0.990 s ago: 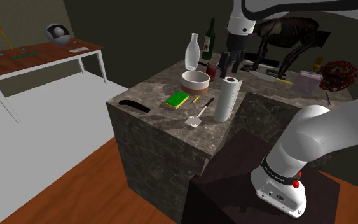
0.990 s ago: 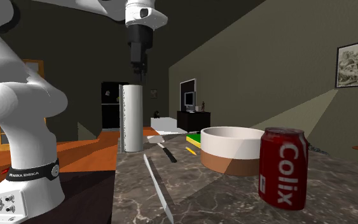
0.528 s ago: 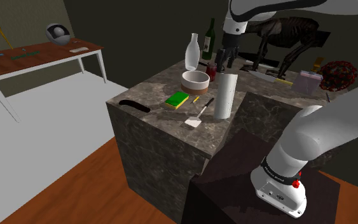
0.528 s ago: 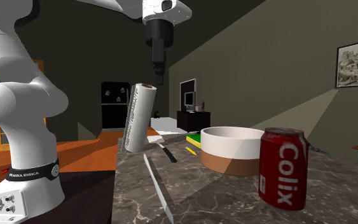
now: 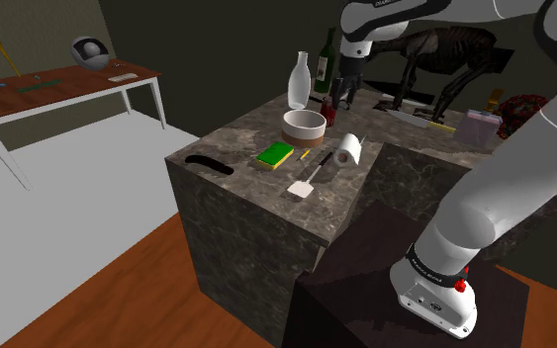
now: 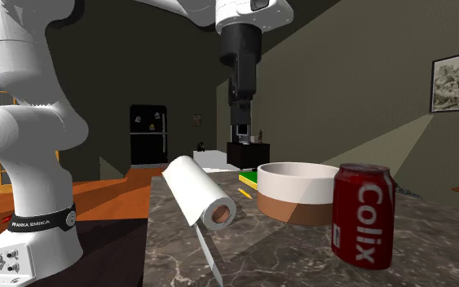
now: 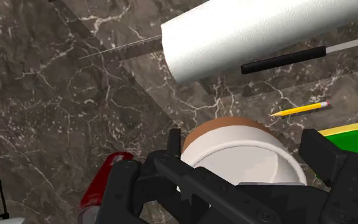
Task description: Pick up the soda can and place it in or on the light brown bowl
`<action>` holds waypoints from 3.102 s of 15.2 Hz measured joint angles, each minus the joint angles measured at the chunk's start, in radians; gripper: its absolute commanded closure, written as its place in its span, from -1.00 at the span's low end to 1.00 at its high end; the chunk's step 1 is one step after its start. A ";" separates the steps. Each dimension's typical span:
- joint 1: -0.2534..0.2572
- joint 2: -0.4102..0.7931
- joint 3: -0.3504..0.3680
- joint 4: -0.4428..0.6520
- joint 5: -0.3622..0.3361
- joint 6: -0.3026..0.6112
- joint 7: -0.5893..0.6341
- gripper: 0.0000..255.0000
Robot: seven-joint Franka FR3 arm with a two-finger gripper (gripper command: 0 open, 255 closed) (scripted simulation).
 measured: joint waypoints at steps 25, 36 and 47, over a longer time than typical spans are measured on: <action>-0.124 0.581 -0.079 0.495 0.185 0.081 -0.273 -1.00; -0.125 0.577 -0.080 0.493 0.185 0.083 -0.275 1.00; -0.126 0.567 -0.083 0.568 0.178 -0.005 -0.268 1.00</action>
